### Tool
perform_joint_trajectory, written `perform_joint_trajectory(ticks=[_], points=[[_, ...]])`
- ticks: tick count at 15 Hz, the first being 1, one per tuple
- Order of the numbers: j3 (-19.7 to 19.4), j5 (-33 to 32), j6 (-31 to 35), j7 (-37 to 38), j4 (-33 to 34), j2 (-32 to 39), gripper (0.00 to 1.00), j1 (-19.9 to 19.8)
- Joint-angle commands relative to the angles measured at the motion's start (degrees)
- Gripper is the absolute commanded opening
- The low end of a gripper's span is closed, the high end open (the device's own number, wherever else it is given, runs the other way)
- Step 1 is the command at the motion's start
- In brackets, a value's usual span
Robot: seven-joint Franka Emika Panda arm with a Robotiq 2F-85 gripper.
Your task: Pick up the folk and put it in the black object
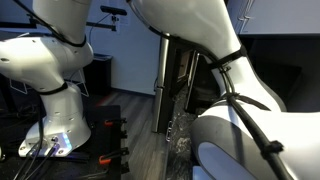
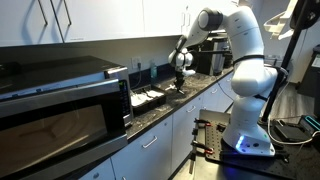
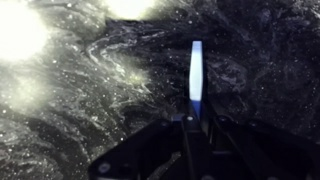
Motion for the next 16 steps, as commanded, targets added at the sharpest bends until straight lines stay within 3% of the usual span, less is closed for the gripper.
perform_joint_trajectory(ticks=[1,7,9,10,15,16], points=[[1.31,2.83,-1.41,8.61,0.44,-0.93,0.03,-0.6],[1.55,5.28,-3.91,22.67,3.72,0.87,0.03,0.84],[2.79,5.17,-6.3,20.26,5.2,1.58,0.03,0.17],[1.74,4.08,-3.36,20.71,2.83,0.56,0.11,0.79],[2.27,4.17,-4.74,20.67,4.25,1.46,0.11,0.8],[1.51,4.65,-3.27,24.59,4.37,1.98,0.03,1.55]])
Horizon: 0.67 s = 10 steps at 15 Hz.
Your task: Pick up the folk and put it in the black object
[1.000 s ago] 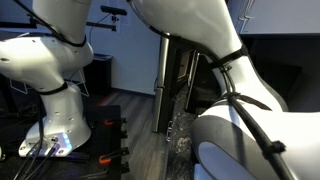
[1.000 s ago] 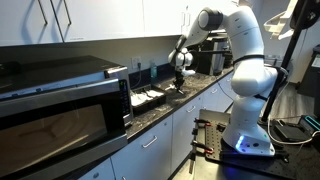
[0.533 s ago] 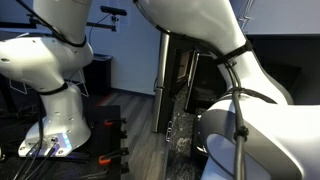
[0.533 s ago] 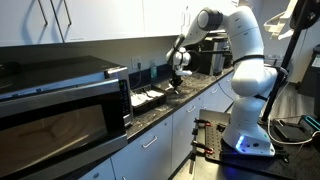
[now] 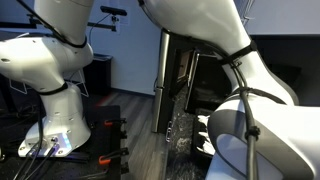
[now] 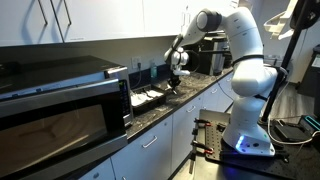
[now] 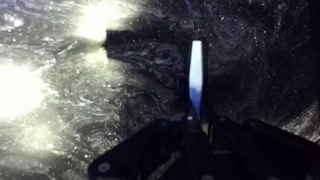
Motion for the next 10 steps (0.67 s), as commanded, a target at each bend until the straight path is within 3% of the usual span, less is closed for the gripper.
perform_joint_trajectory(ticks=[1,8,10], points=[[-1.48,1.26,2.31,7.39,0.36,0.9,0.03,1.54],[-3.44,5.12,9.15,25.97,0.31,2.87,0.03,3.48],[-1.99,6.84,10.5,23.57,-0.65,2.01,0.03,2.65]])
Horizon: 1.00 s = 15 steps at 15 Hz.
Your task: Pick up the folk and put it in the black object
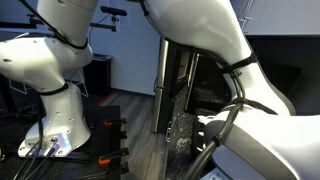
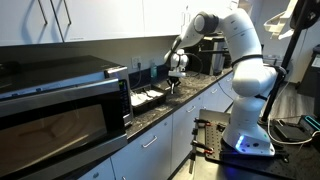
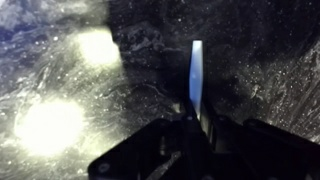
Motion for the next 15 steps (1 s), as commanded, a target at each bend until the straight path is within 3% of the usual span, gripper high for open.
perform_joint_trajectory(ticks=[1,2,4,5,15], points=[[-0.56,1.13,0.28,-0.1,0.14,0.1,0.03,0.68],[-0.55,1.27,0.39,-0.17,0.15,0.11,0.11,0.73],[-0.59,1.26,0.38,-0.17,0.15,0.14,0.11,0.75],[-0.61,1.25,0.38,-0.17,0.15,0.15,0.03,0.75],[-7.44,2.19,12.64,20.42,-3.96,0.1,0.03,6.99]])
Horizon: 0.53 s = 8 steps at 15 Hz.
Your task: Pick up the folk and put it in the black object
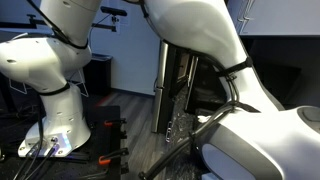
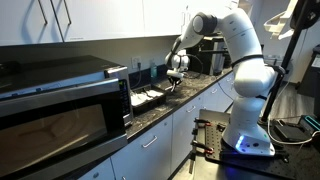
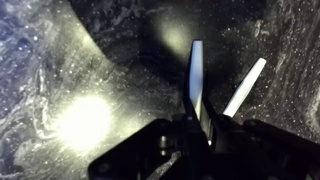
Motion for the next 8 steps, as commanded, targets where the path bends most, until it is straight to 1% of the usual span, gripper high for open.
perform_joint_trajectory(ticks=[1,2,3,7,8], points=[[-2.44,0.67,3.55,4.67,-1.99,-0.3,0.03,2.79],[-1.73,0.31,1.35,2.4,-0.47,0.12,0.03,1.71],[-1.88,0.27,1.46,2.68,-0.51,0.13,0.11,1.88],[-1.88,0.27,1.46,2.68,-0.47,0.13,0.11,1.85],[-1.92,0.55,1.59,3.24,-0.36,0.28,0.03,1.9]])
